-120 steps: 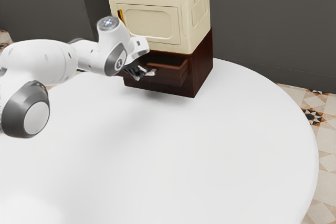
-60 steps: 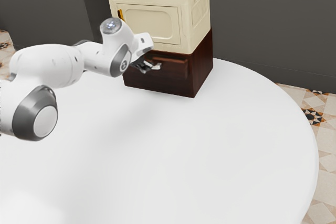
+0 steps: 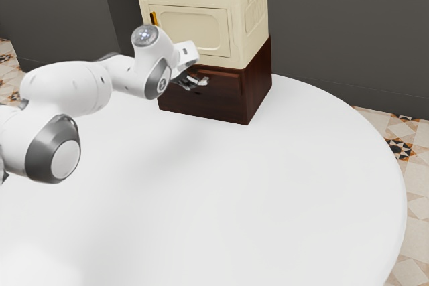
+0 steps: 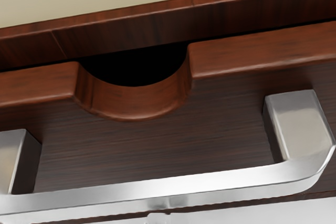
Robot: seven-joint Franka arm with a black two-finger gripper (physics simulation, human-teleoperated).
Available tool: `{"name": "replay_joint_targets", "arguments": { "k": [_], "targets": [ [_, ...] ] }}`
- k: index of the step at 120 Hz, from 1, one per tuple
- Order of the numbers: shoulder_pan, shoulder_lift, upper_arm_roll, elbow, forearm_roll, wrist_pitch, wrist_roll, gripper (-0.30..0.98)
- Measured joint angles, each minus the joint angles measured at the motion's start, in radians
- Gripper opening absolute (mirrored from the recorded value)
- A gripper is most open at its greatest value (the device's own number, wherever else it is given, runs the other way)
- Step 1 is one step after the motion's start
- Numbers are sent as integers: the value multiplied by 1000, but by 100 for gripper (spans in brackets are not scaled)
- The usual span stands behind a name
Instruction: Push the drawer handle with one arm to close the drawer
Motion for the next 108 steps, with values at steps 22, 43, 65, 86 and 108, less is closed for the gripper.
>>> {"name": "replay_joint_targets", "arguments": {
  "k": [22,43,65,86,108],
  "targets": [
    [19,20,-22,23,7,22,2,-10],
    [25,40,-27,45,15,39,2,-10],
    [35,62,-38,72,23,55,2,-12],
    [12,18,-29,30,47,10,0,-10],
    [-16,-217,-24,-221,86,-123,-2,-10]
  ]
}}
